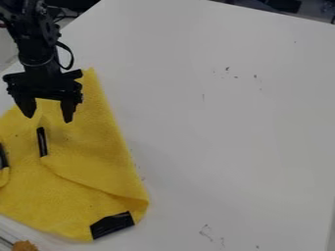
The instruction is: Unfold the cloth from left to right
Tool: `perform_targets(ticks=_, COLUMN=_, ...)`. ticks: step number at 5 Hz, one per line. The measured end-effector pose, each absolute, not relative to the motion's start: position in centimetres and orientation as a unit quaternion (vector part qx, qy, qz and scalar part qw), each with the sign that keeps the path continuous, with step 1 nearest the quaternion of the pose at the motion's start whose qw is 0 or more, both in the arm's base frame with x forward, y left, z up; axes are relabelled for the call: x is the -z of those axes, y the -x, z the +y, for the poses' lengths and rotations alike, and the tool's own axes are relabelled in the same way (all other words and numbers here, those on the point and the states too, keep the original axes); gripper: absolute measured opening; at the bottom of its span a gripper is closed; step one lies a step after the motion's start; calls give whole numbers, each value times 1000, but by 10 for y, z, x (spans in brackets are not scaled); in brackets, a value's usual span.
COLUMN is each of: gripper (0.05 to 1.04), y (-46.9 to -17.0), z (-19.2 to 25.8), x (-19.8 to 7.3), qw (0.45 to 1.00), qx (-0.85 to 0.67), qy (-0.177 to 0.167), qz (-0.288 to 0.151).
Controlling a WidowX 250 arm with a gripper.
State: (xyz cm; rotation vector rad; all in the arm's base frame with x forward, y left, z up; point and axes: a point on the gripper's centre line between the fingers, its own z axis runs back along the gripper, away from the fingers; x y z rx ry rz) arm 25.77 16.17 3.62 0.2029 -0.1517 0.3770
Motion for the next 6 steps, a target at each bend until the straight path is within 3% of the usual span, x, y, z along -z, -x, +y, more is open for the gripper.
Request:
perform_targets(ticks=4, gripper=961, y=-233, z=177, x=-16, qw=969, qx=-219, qy=-95, qz=-70)
perform_targets(ticks=6, gripper=370, y=-234, z=178, x=-14, qw=972, qx=-208, qy=-93, qz=-64)
